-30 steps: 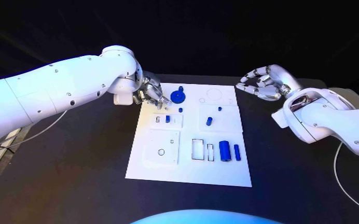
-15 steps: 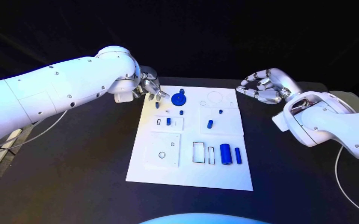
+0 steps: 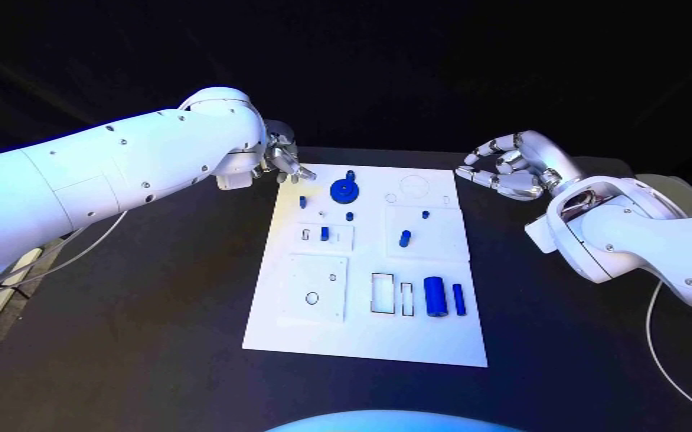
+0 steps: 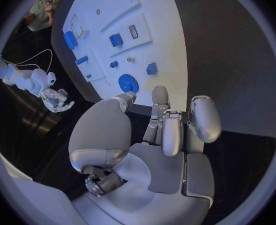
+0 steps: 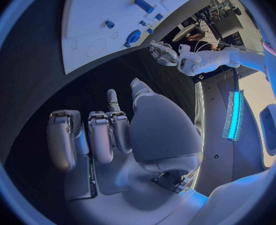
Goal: Assemble the parts on the task board
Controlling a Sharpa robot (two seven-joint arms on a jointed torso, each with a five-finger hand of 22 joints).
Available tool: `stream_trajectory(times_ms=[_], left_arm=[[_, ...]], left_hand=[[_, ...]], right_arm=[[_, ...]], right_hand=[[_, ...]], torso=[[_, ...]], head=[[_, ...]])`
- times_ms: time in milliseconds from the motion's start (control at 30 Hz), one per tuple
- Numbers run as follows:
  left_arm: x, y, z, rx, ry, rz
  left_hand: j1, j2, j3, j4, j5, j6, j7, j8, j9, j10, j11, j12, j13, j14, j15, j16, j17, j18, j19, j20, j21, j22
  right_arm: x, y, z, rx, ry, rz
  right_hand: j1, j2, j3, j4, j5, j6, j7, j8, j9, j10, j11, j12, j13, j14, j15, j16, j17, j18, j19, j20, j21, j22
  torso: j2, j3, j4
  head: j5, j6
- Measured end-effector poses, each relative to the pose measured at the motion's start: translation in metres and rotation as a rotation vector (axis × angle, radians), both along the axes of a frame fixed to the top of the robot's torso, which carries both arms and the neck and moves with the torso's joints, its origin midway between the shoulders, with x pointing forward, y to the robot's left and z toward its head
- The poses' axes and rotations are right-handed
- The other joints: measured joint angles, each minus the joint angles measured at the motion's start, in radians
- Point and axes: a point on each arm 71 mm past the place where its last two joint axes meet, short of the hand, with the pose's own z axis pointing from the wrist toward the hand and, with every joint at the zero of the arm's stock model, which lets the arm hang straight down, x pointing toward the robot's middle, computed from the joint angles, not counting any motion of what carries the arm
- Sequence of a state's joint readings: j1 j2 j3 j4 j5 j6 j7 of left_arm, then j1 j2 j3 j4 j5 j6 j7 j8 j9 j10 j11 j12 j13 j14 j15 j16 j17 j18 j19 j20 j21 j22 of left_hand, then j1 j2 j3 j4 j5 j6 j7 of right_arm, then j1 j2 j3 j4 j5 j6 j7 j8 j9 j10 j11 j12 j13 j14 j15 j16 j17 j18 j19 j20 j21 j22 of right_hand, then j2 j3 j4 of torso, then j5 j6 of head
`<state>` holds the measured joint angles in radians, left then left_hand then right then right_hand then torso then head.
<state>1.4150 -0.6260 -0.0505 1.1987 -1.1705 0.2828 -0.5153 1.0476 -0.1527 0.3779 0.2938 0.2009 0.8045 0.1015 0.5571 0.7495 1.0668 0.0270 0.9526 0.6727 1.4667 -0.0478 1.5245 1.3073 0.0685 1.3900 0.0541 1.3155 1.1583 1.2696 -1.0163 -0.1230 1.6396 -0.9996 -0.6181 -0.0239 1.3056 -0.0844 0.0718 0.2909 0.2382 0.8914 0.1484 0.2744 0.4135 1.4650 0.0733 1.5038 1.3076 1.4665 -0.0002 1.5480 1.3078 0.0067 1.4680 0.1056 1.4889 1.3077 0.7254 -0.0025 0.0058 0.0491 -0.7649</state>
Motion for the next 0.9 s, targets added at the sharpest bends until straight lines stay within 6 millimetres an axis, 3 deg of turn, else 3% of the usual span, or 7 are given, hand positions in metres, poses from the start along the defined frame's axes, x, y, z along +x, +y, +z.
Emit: stream_trajectory(times_ms=[400, 900], left_arm=[[0.004, 0.0, -0.021, 0.048, 0.051, 0.002], [0.002, -0.003, -0.026, 0.036, 0.101, -0.007]], left_hand=[[0.0, 0.0, -0.006, 0.0, 0.0, 0.011, -0.004, 0.004, -0.002, 0.0, 0.0, 0.0, -0.001, 0.0, 0.0, 0.0, 0.0, 0.0, 0.0, 0.0, 0.0, 0.001], [-0.005, 0.005, -0.011, 0.0, 0.0, 0.026, -0.004, 0.008, -0.008, 0.008, -0.007, 0.011, 0.009, 0.0, 0.0, 0.004, 0.0, 0.0, 0.004, 0.003, 0.004, 0.009]], right_arm=[[0.0, 0.001, 0.0, 0.001, 0.0, 0.003], [0.001, 0.003, 0.0, 0.001, -0.001, 0.006]], right_hand=[[0.0, 0.0, 0.0, 0.0, 0.0, 0.0, 0.0, 0.0, 0.0, 0.0, 0.0, 0.0, 0.0, 0.0, 0.0, 0.0, 0.0, 0.0, 0.0, 0.0, 0.0, 0.0], [0.0, 0.0, 0.0, 0.0, 0.0, 0.0, 0.0, 0.0, 0.0, 0.0, 0.0, 0.0, 0.0, 0.0, 0.0, 0.0, 0.0, 0.0, 0.0, 0.0, -0.004, 0.0]], torso=[[0.003, -0.0014, -0.0007], [0.0, -0.0009, 0.0008]], head=[[-0.002, -0.006], [-0.001, -0.012]])
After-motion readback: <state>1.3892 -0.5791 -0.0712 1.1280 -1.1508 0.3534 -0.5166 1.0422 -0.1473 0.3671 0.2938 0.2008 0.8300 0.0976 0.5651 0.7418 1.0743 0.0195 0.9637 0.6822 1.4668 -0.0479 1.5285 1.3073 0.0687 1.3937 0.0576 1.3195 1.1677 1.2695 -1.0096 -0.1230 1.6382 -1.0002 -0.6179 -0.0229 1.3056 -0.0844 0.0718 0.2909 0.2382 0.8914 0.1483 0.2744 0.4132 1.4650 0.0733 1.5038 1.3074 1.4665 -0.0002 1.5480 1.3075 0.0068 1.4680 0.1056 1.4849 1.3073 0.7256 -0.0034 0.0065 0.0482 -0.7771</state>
